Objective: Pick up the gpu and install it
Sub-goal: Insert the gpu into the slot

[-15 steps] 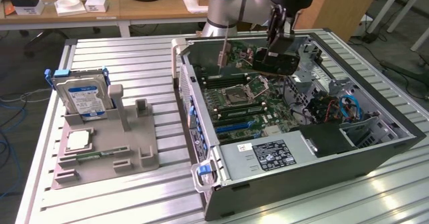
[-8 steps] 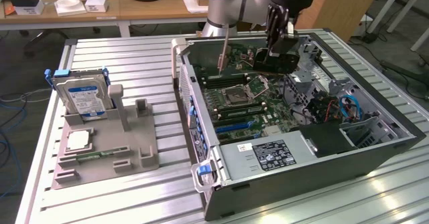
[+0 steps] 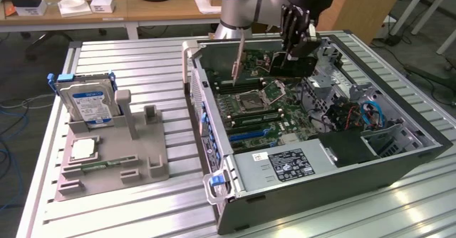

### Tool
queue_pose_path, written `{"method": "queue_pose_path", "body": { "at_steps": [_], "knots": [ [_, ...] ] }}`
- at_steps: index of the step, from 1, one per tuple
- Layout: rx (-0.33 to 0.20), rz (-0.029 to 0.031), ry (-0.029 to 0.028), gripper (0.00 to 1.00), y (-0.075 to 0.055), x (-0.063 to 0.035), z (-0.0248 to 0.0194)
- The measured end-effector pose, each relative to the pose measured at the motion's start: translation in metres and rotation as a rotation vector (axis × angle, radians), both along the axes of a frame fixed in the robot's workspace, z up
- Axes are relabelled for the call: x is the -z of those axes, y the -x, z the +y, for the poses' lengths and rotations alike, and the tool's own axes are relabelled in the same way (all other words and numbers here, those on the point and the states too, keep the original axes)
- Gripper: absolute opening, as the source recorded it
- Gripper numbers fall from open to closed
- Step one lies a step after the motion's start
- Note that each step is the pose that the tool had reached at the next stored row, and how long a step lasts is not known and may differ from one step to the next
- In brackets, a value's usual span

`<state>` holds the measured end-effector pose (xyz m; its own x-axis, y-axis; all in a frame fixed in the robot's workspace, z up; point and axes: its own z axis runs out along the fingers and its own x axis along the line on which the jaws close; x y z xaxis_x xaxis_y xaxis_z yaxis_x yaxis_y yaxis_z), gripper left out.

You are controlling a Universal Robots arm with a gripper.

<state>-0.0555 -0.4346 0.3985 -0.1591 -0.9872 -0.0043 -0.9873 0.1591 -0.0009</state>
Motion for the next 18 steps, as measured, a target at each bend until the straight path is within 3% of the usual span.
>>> {"method": "queue_pose_path", "body": {
  "at_steps": [18],
  "knots": [
    [-0.274,-0.0095,0.0000,0.26,-0.0001,0.0029,-0.0001]
  ]
}}
